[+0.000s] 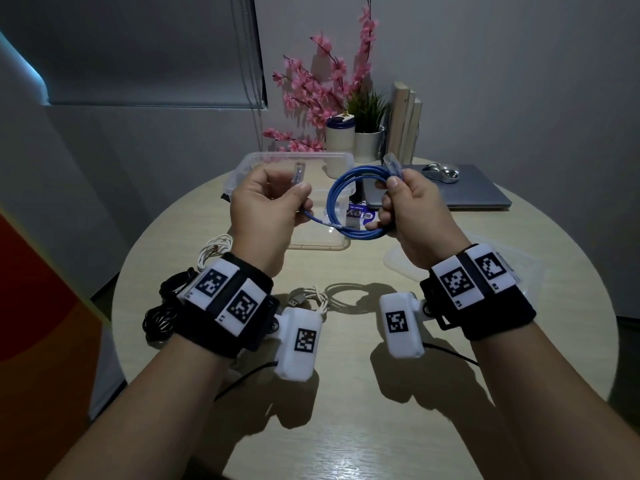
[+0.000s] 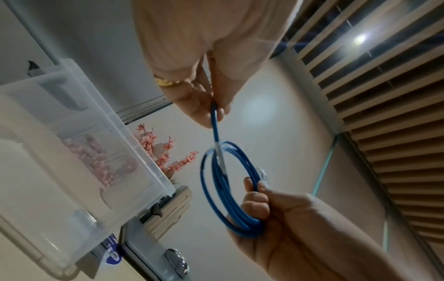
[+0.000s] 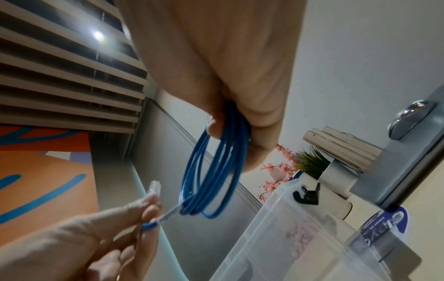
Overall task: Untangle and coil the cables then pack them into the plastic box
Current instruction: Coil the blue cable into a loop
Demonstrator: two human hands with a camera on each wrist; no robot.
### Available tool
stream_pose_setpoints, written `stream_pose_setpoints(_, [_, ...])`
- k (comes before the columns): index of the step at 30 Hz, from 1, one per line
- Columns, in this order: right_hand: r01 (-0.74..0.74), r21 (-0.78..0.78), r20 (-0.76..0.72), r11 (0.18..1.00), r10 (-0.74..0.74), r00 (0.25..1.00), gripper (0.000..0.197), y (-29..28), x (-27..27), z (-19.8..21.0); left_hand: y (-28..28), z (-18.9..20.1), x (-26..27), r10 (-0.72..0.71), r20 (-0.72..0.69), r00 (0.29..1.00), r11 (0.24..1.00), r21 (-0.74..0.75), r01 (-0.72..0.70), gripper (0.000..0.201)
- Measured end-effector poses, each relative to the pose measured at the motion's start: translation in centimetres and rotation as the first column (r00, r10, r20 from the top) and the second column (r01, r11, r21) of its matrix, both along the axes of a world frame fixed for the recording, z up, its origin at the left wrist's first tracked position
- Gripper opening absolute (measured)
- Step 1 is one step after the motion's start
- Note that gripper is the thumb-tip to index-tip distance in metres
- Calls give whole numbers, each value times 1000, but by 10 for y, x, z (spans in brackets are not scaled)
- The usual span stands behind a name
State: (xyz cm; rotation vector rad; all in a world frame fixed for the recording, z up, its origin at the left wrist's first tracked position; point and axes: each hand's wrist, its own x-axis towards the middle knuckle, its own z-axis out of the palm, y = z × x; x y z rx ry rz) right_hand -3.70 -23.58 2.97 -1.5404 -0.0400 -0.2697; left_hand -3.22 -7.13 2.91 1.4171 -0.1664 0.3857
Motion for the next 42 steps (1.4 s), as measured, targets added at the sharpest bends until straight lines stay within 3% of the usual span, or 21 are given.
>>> stream_pose_setpoints(10, [-63, -109, 11, 992, 64, 998, 22, 6, -4, -1, -1, 4, 6, -7, -44, 999, 978, 209, 16, 10])
stream_pose_setpoints(21, [-42, -152, 34, 987, 48, 998, 21, 7, -4, 0, 8, -1, 7, -160, -116, 980, 907, 373, 193, 21])
stream_pose_setpoints(28, [-22, -238, 84, 971, 43, 996, 13, 9, -1, -3, 4, -8, 10, -156, -134, 979, 912, 361, 195, 22])
stream_pose_setpoints(35, [-28, -211, 60, 977, 42, 997, 17, 9, -2, -1, 6, -2, 7, -245, -100, 964, 876, 402, 264, 30])
stream_pose_setpoints(42, [0, -256, 80, 967, 21, 997, 12, 5, 1, 1, 4, -6, 3, -272, -92, 958, 921, 263, 287, 26])
